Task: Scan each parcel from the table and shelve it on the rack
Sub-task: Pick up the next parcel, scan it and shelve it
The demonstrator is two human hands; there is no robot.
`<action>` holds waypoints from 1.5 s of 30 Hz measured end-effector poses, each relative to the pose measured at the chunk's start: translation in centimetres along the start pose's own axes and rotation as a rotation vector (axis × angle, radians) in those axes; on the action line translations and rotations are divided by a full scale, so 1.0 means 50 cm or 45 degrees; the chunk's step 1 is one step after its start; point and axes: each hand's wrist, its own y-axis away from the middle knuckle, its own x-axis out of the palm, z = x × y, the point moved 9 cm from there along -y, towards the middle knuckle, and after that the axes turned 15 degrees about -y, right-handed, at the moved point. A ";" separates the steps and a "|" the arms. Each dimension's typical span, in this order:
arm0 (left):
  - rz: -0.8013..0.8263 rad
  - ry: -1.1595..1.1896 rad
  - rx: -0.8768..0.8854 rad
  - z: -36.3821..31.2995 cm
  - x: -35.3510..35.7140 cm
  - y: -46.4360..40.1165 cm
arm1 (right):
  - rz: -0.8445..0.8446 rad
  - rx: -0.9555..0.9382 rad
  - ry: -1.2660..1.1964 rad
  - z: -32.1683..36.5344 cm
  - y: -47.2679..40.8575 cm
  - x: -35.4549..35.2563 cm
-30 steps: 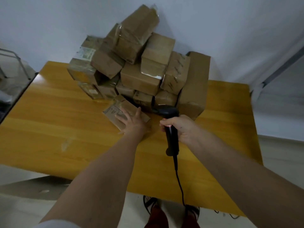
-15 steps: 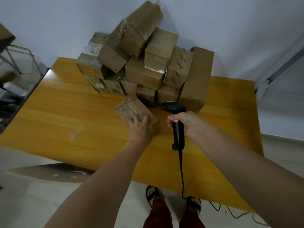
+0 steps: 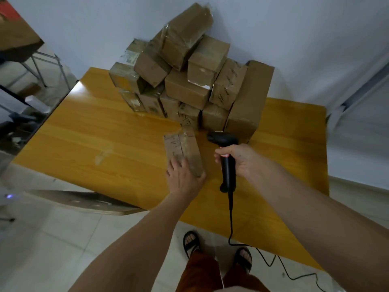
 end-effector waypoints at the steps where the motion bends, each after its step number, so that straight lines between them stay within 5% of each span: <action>1: 0.055 0.033 -0.115 -0.001 0.007 -0.009 | -0.005 -0.002 0.005 -0.003 0.000 -0.003; 5: 0.338 0.162 -0.471 0.007 0.054 -0.028 | -0.005 0.019 0.033 -0.022 -0.003 -0.025; 8: 0.362 0.255 -0.572 0.019 0.059 -0.027 | 0.002 0.047 0.021 -0.027 -0.005 -0.047; 12: 0.358 0.803 -0.365 -0.002 0.062 -0.028 | -0.025 0.034 -0.031 -0.012 -0.008 -0.071; 16: 0.687 1.395 -0.242 -0.037 0.089 0.021 | -0.053 0.001 -0.062 0.005 -0.010 -0.080; 20: 0.676 1.247 -0.269 -0.002 0.100 0.033 | -0.037 0.004 -0.068 0.003 -0.006 -0.077; 29: 0.127 0.496 -0.295 0.004 0.016 0.017 | -0.024 0.011 -0.079 -0.005 0.004 -0.073; 35: 0.245 0.249 -0.328 -0.047 0.028 0.003 | -0.030 0.017 -0.089 -0.005 0.013 -0.089; 37: 0.334 0.439 -0.411 -0.033 0.036 -0.004 | -0.045 0.004 -0.097 0.001 0.016 -0.098; 41: 0.651 1.307 -0.369 -0.033 0.057 0.010 | -0.064 -0.020 -0.101 0.010 0.018 -0.109; 45: 0.884 1.553 -0.282 -0.037 0.053 0.047 | -0.070 -0.028 -0.092 0.008 0.019 -0.111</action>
